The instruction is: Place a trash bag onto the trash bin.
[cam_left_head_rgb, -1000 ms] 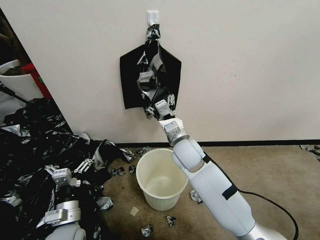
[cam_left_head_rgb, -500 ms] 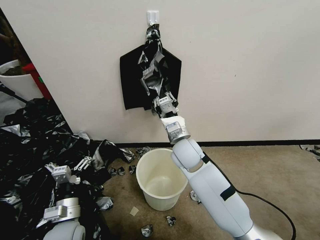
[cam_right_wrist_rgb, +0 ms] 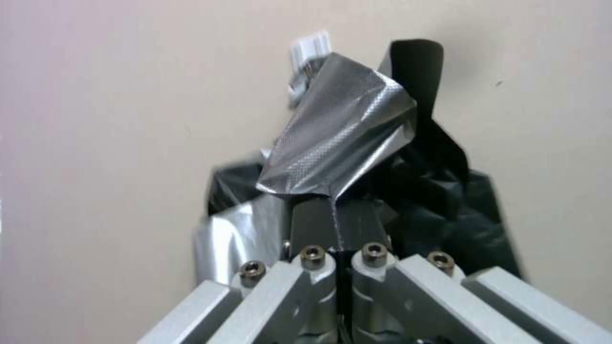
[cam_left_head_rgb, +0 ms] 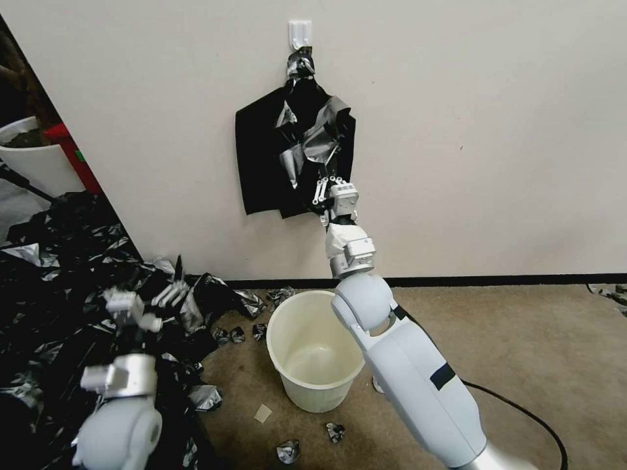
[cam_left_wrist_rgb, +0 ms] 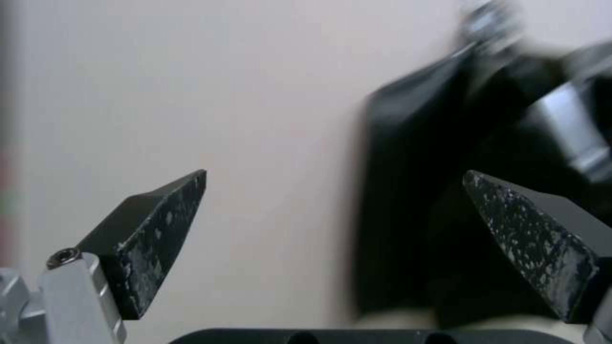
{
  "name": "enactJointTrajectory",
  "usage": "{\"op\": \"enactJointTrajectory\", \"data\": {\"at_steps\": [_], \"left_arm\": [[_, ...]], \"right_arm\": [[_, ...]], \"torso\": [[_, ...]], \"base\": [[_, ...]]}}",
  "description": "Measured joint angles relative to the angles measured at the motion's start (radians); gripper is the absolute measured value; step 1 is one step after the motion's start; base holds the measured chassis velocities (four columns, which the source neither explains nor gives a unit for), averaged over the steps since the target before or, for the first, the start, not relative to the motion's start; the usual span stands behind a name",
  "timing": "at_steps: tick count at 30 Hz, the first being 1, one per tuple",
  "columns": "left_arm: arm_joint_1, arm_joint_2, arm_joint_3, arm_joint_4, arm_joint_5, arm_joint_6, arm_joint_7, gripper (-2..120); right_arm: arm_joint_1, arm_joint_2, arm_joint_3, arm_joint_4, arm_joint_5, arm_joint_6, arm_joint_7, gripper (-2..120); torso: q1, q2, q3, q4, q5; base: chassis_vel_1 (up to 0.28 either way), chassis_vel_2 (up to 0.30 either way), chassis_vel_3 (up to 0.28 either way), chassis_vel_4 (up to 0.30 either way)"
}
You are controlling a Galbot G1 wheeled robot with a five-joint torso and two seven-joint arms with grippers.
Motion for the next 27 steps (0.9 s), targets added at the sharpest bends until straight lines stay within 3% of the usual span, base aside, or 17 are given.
{"op": "enactJointTrajectory", "data": {"at_steps": [1, 2, 3, 4, 5, 8, 10, 11, 13, 14, 17, 22, 25, 27], "left_arm": [[-0.064, 0.083, 0.028, 0.014, -0.058, -0.001, 0.032, 100], [-0.064, 0.083, 0.028, 0.014, -0.058, -0.001, 0.032, 100], [-0.119, 0.140, 0.053, 0.028, -0.094, 0.000, 0.061, 100], [-0.222, 0.232, 0.109, 0.060, -0.142, 0.006, 0.110, 100], [-0.222, 0.232, 0.109, 0.060, -0.142, 0.006, 0.110, 100], [-0.504, 0.365, 0.281, 0.149, -0.172, 0.055, 0.209, 100], [-0.678, 0.396, 0.421, 0.220, -0.142, 0.077, 0.283, 100], [-0.678, 0.396, 0.421, 0.220, -0.142, 0.077, 0.283, 100], [-0.841, 0.398, 0.555, 0.287, -0.080, 0.095, 0.353, 100], [-0.841, 0.398, 0.555, 0.287, -0.080, 0.095, 0.353, 100], [-0.993, 0.368, 0.662, 0.370, 0.025, 0.106, 0.419, 100], [-1.056, 0.318, 0.709, 0.420, 0.058, 0.106, 0.445, 100], [-1.070, 0.279, 0.715, 0.441, 0.098, 0.112, 0.507, 100], [-1.068, 0.273, 0.715, 0.442, 0.106, 0.114, 0.514, 100]], "right_arm": [[-0.004, 0.003, 0.003, -0.003, 0.053, 0.031, -0.029, 0], [-0.004, 0.003, 0.003, -0.003, 0.053, 0.031, -0.029, 0], [-0.006, 0.005, 0.004, -0.005, 0.086, 0.045, -0.049, 0], [-0.009, 0.008, 0.006, -0.007, 0.141, 0.068, -0.087, 0], [-0.009, 0.008, 0.006, -0.007, 0.141, 0.068, -0.087, 0], [-0.010, 0.019, 0.015, -0.013, 0.241, 0.099, -0.149, 0], [-0.010, 0.028, 0.024, -0.017, 0.299, 0.105, -0.170, 0], [-0.010, 0.028, 0.024, -0.017, 0.299, 0.105, -0.170, 0], [-0.007, 0.042, 0.031, -0.022, 0.346, 0.105, -0.182, 0], [-0.007, 0.042, 0.031, -0.022, 0.346, 0.105, -0.182, 0], [-0.006, 0.059, 0.041, -0.030, 0.368, 0.106, -0.194, 0], [-0.009, 0.071, 0.044, -0.036, 0.364, 0.106, -0.204, 0], [-0.009, 0.081, 0.050, -0.044, 0.349, 0.106, -0.207, 0], [-0.009, 0.084, 0.052, -0.046, 0.343, 0.105, -0.207, 0]], "torso": [[0.000, 0.000, 0.000, -0.0002, 0.0000], [0.000, 0.000, 0.000, -0.0002, 0.0000], [0.000, 0.000, 0.000, -0.0003, 0.0000], [0.000, 0.000, 0.000, -0.0004, 0.0000], [0.000, 0.000, 0.000, -0.0004, 0.0000], [0.000, 0.000, 0.000, -0.0003, 0.0002], [0.000, 0.000, 0.000, -0.0003, 0.0003], [0.000, 0.000, 0.000, -0.0003, 0.0003], [0.000, 0.000, 0.000, -0.0005, -0.0001], [0.000, 0.000, 0.000, -0.0005, -0.0001], [0.000, 0.000, 0.000, -0.0003, 0.0002], [0.000, 0.000, 0.000, -0.0003, 0.0002], [0.000, 0.000, 0.000, -0.0003, 0.0002], [0.000, 0.000, 0.000, -0.0003, 0.0002]], "base": [[0.000, 0.000, 0.000, 0.000], [0.000, 0.000, 0.000, 0.000], [0.000, 0.000, 0.000, 0.000], [0.000, 0.000, 0.000, 0.000], [0.000, 0.000, 0.000, 0.000], [0.000, 0.000, 0.000, 0.000], [0.000, 0.000, 0.000, 0.000], [0.000, 0.000, 0.000, 0.000], [0.000, 0.000, 0.000, 0.000], [0.000, 0.000, 0.000, 0.000], [0.000, 0.000, 0.000, 0.000], [0.000, 0.000, 0.000, 0.000], [0.000, 0.000, 0.000, 0.000], [0.000, 0.000, 0.000, 0.000]]}}
